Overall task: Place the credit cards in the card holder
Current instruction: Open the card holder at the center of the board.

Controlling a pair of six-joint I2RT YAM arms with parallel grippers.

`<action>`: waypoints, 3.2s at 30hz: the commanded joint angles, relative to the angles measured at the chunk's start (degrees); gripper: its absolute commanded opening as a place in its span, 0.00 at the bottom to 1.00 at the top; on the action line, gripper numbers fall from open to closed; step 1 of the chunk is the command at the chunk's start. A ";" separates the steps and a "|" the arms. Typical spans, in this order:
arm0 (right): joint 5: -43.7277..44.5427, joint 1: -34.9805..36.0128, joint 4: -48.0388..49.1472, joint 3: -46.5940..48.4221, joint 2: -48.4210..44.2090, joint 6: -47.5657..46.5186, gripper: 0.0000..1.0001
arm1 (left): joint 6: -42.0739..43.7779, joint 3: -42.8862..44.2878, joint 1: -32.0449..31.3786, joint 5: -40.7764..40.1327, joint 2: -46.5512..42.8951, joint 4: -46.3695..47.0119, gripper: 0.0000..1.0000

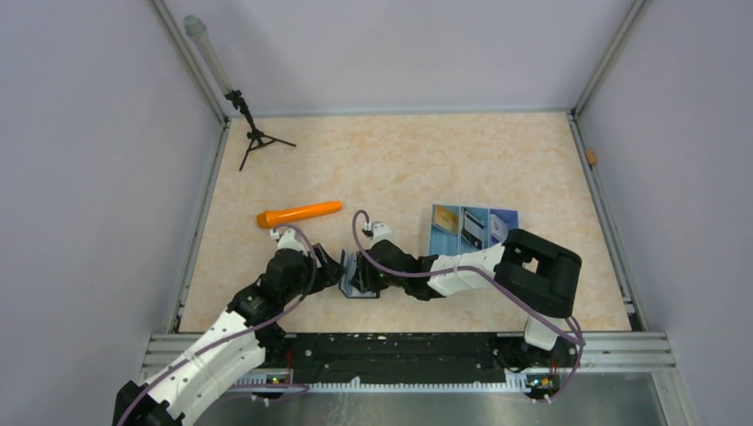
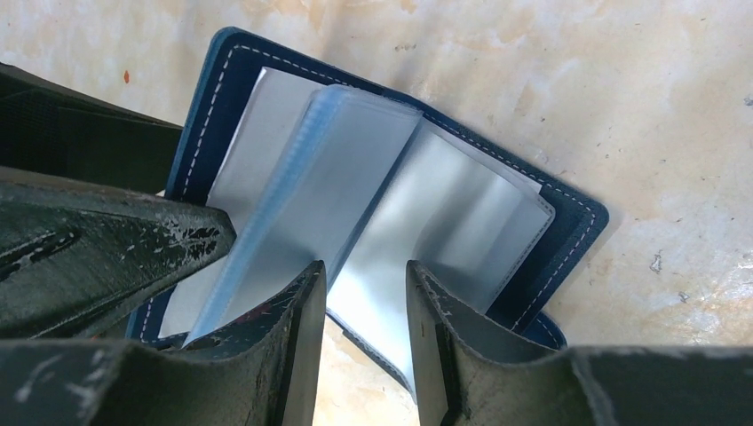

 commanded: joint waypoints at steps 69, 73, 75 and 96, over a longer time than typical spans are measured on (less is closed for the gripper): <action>2.83 -0.22 -3.92 2.36 0.25 0.51 0.36 | 1.09 -4.31 -0.08 2.52 -3.85 5.05 0.29; 4.69 -0.19 -5.75 1.67 -2.58 0.37 0.36 | 1.29 -3.58 -0.10 1.14 -3.06 3.80 0.17; 5.68 -0.21 -7.18 1.44 -4.16 0.13 0.38 | 1.30 -3.35 -0.11 0.56 -2.84 3.48 0.12; 2.53 -0.12 -7.88 2.59 -14.09 -4.04 0.47 | -0.82 -3.67 -0.08 -3.95 -1.93 0.42 0.00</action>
